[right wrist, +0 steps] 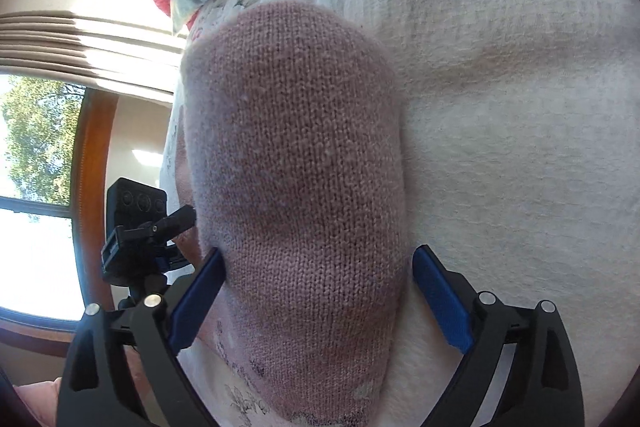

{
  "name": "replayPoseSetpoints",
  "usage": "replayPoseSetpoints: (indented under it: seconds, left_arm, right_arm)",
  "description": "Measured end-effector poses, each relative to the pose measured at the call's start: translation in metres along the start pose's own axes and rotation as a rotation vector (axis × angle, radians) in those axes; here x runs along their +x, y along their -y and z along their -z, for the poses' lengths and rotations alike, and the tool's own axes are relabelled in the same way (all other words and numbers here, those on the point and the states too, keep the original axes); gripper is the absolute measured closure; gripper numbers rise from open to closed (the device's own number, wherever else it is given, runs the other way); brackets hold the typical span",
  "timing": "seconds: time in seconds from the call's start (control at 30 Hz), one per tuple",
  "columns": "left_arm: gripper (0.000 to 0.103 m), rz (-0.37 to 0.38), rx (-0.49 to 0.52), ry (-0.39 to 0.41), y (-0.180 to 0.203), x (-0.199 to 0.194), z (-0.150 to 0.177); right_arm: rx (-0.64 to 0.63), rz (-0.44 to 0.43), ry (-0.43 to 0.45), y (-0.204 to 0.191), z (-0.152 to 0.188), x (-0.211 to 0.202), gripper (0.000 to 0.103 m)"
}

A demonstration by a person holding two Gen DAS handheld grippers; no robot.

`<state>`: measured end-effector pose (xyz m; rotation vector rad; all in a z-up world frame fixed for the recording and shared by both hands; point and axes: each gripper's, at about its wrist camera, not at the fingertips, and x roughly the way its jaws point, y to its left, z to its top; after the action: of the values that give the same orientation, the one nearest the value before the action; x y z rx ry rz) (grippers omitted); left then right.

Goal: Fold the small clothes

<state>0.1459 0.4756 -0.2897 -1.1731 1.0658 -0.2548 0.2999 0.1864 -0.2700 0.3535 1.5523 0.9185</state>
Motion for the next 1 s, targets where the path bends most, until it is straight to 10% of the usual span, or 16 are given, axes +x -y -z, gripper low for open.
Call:
replayPoseSetpoints:
  seconds: [0.17,0.53,1.0]
  left_arm:
    - [0.058,0.038,-0.008,0.009,-0.007,0.001,0.005]
    - [0.064,0.174,0.04,0.038,0.043,0.0,0.052]
    - [0.064,0.124,0.169,-0.15,0.154,0.136,0.164]
  right_arm:
    - [0.008,-0.072,0.012,0.002,0.001,0.01,0.024]
    - [0.06,-0.254,0.088,0.01,0.048,-0.074,0.047]
    - [0.228,-0.11,0.209,0.12,0.178,-0.24,0.047]
